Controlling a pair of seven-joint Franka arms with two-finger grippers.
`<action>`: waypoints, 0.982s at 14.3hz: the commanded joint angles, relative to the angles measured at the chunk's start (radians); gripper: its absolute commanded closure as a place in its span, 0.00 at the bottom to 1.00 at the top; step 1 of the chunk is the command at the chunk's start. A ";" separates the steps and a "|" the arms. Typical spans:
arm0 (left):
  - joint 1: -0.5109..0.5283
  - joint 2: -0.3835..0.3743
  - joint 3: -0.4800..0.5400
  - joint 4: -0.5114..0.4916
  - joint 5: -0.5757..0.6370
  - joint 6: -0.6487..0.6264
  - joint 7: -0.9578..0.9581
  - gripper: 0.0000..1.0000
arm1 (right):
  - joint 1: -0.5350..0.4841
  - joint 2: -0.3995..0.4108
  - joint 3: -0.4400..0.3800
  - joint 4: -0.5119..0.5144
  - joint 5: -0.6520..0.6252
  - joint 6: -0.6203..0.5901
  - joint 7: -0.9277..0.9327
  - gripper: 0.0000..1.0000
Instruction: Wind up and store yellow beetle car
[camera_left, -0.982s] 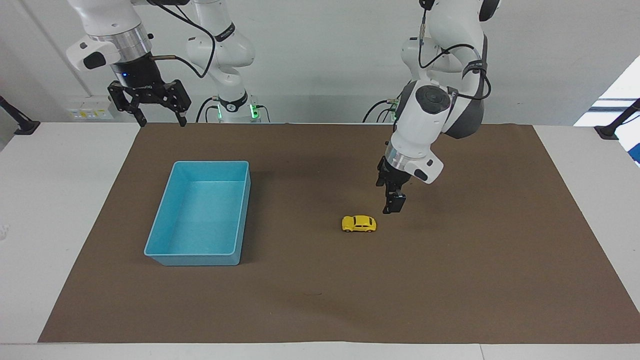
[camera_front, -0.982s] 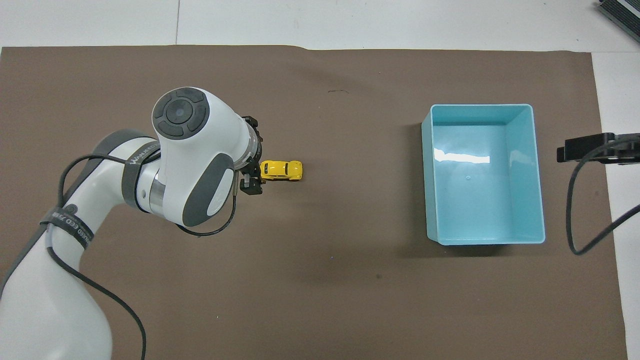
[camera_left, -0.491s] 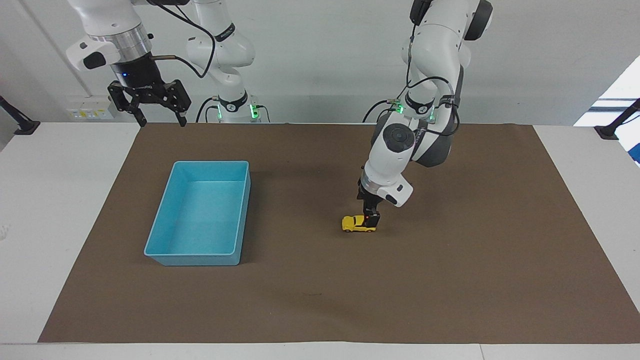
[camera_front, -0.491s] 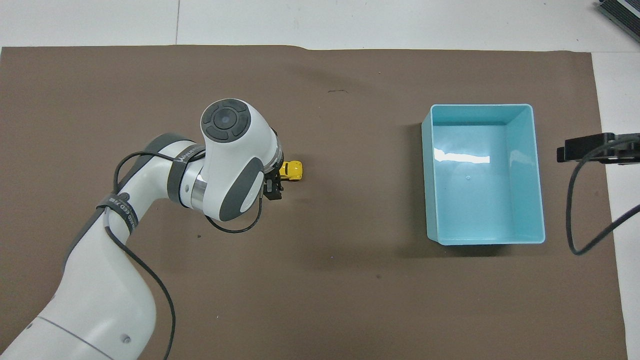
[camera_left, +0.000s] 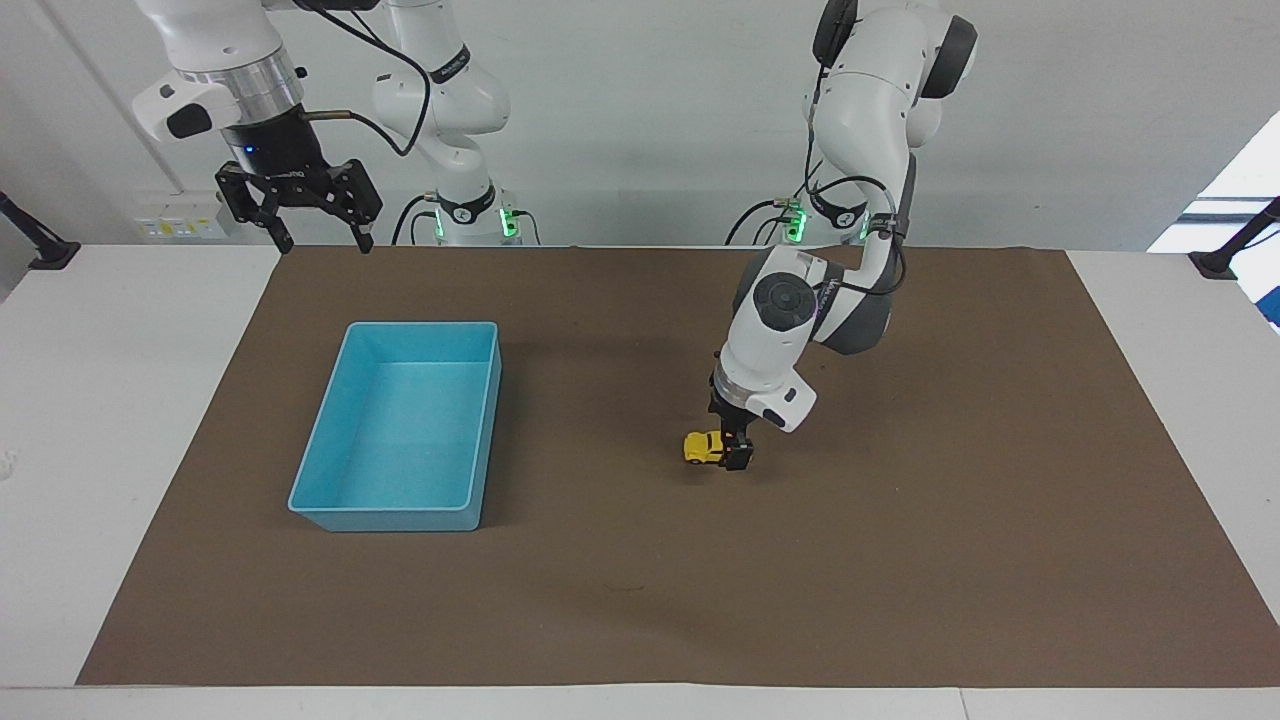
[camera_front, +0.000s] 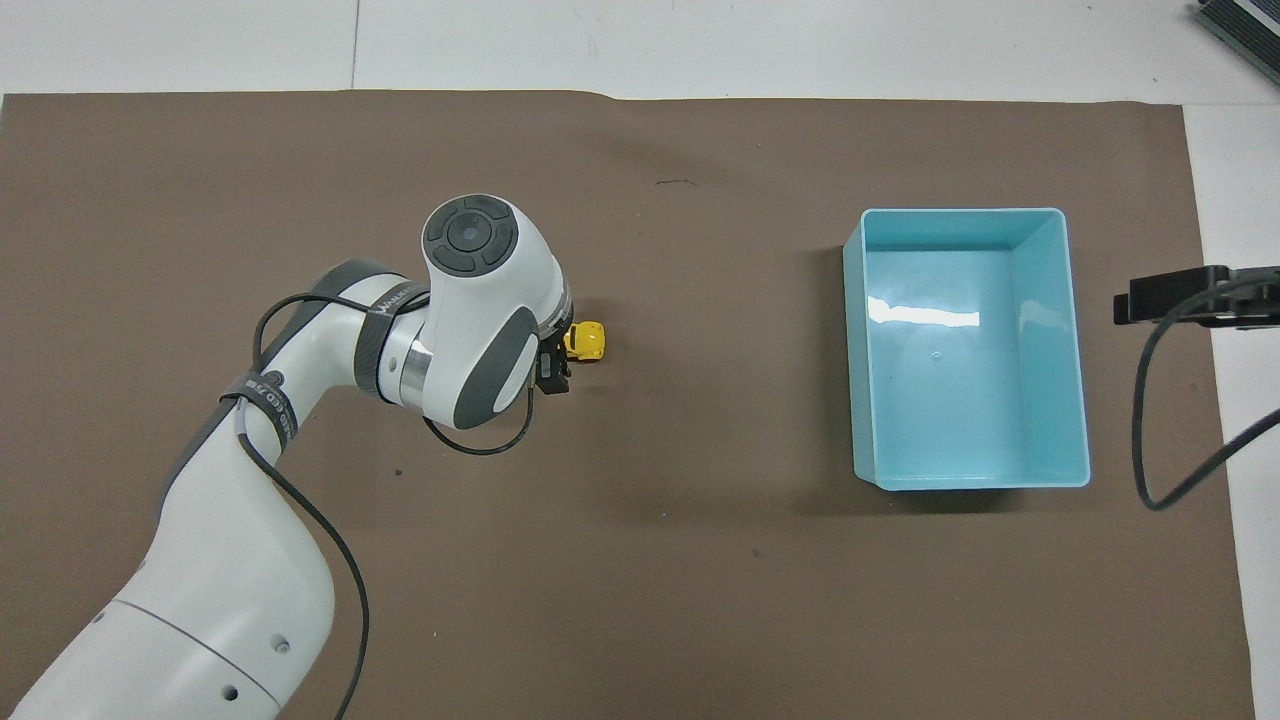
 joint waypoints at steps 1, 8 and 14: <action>-0.007 0.006 0.009 -0.001 0.016 0.004 -0.028 0.00 | -0.007 -0.009 0.007 -0.003 -0.004 -0.004 0.015 0.00; -0.006 0.012 0.010 -0.014 0.071 0.030 -0.091 0.00 | -0.009 -0.009 0.007 -0.003 -0.004 -0.004 0.015 0.00; -0.011 0.012 0.009 -0.029 0.071 0.065 -0.105 0.08 | -0.009 -0.009 0.007 -0.003 -0.004 -0.004 0.015 0.00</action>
